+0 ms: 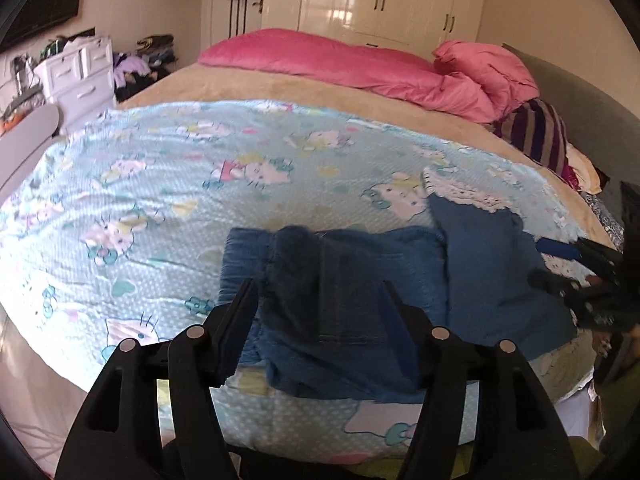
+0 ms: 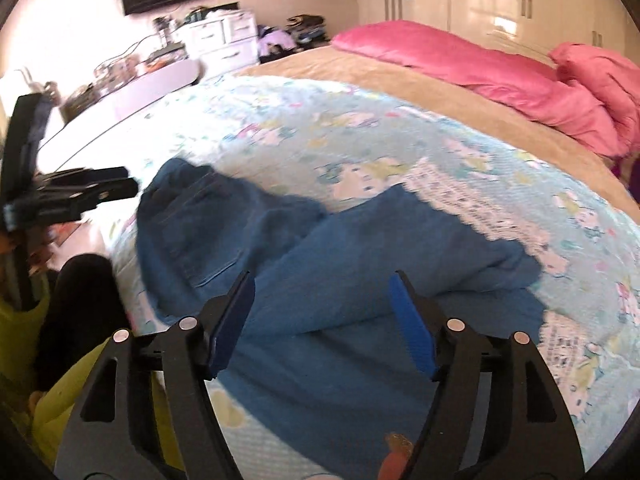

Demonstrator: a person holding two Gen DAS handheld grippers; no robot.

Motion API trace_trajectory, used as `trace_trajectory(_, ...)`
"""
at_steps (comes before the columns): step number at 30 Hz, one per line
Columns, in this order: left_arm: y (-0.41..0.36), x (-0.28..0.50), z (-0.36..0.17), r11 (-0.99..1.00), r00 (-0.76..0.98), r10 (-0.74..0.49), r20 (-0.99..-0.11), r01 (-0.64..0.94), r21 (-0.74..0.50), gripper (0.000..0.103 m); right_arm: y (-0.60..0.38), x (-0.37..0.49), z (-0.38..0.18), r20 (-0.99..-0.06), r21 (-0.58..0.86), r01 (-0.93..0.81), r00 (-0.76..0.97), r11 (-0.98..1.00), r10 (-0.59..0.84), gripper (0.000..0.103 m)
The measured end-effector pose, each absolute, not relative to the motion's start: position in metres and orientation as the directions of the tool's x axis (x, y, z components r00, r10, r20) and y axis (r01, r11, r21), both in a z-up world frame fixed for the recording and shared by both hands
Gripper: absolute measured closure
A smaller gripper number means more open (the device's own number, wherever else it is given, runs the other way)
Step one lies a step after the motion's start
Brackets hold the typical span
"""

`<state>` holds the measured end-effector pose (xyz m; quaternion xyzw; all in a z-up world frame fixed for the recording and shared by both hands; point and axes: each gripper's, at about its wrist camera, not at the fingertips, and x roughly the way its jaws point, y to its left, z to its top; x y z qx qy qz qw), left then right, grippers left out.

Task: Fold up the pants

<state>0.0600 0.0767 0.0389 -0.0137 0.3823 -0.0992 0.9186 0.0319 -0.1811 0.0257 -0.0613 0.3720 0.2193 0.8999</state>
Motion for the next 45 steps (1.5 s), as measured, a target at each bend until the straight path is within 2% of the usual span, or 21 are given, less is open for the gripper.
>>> trace_trajectory(11, 0.026, 0.054, 0.029, 0.948, 0.638, -0.292, -0.713, 0.294, -0.125, 0.042, -0.193, 0.076, 0.04, -0.694, -0.009, -0.377, 0.669, 0.926, 0.266, 0.032)
trace_trajectory(20, -0.004, 0.059, 0.004, 0.917, 0.56, -0.351, -0.75, 0.367, -0.155, 0.044, -0.189, 0.149, 0.033, -0.751, 0.062, -0.345, 0.602, 0.936, 0.272, 0.031)
trace_trajectory(22, -0.008, 0.063, -0.002, 0.911, 0.537, -0.367, -0.759, 0.374, -0.175, 0.05, -0.188, 0.165, 0.028, -0.764, 0.075, -0.342, 0.584, 0.937, 0.274, 0.031)
trace_trajectory(23, -0.01, 0.066, -0.005, 0.906, 0.524, -0.378, -0.763, 0.379, -0.189, 0.058, -0.188, 0.173, 0.025, -0.769, 0.079, -0.335, 0.579, 0.939, 0.271, 0.031)
trace_trajectory(25, -0.013, 0.07, -0.011, 0.894, 0.493, -0.403, -0.771, 0.391, -0.217, 0.064, -0.188, 0.19, 0.018, -0.788, 0.072, -0.321, 0.562, 0.944, 0.251, 0.031)
trace_trajectory(27, -0.019, 0.074, -0.016, 0.881, 0.461, -0.422, -0.78, 0.411, -0.233, 0.076, -0.187, 0.204, 0.011, -0.803, 0.063, -0.316, 0.547, 0.947, 0.236, 0.031)
trace_trajectory(32, -0.029, 0.088, -0.024, 0.866, 0.416, -0.454, -0.788, 0.414, -0.28, 0.079, -0.184, 0.234, -0.002, -0.825, 0.033, -0.318, 0.526, 0.948, 0.205, 0.032)
trace_trajectory(42, -0.046, 0.109, -0.048, 0.878, 0.399, -0.414, -0.818, 0.414, -0.242, 0.079, -0.175, 0.281, -0.029, -0.864, -0.022, -0.326, 0.481, 0.945, 0.146, 0.037)
trace_trajectory(45, -0.046, 0.109, -0.051, 0.873, 0.403, -0.424, -0.811, 0.421, -0.248, 0.079, -0.171, 0.287, -0.039, -0.876, -0.029, -0.344, 0.46, 0.939, 0.142, 0.048)
